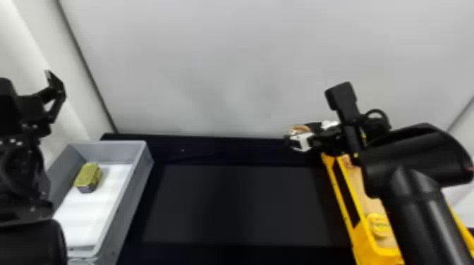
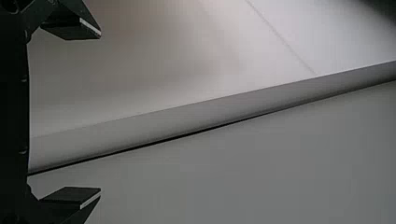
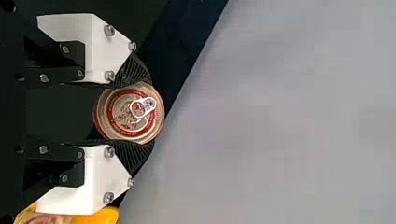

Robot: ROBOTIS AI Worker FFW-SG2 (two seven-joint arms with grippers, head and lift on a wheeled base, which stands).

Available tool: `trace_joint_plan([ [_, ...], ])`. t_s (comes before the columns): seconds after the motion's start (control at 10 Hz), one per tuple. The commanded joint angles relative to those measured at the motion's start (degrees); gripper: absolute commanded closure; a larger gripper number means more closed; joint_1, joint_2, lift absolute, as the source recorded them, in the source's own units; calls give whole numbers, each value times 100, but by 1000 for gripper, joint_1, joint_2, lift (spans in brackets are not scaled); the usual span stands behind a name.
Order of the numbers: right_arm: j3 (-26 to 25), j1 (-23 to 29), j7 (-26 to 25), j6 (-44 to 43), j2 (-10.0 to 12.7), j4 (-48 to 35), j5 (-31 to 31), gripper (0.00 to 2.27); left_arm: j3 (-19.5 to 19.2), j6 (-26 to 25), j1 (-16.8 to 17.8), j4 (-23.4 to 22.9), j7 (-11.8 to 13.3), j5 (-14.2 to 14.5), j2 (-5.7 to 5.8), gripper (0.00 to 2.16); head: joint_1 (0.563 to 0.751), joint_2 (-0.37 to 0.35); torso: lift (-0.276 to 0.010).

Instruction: Pick up the round yellow can and place it in the yellow rectangular box

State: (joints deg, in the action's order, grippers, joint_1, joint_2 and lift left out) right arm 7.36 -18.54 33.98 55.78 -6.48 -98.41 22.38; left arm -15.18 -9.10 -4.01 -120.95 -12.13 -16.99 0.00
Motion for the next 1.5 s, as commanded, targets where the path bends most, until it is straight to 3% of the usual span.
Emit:
trace_joint_plan([
  [0.0,-305,193,-4,243,-82,-460,312,754,-30,-4,-13,-34,8,3,-15,98,694,14,-60],
  [0.7,-1589,747,-100,727,-416,-1312,954,754,-83,-13,-39,-78,17,12,-15,98,694,14,-60],
  [1.1,-2116,1169,-188,683,-425,-1225,928,756,-100,-13,-39,-96,17,12,-15,96,694,14,-60],
  [1.4,-2424,1406,-426,568,-425,-952,426,754,-100,-13,-48,-96,17,12,-15,96,694,14,-60],
])
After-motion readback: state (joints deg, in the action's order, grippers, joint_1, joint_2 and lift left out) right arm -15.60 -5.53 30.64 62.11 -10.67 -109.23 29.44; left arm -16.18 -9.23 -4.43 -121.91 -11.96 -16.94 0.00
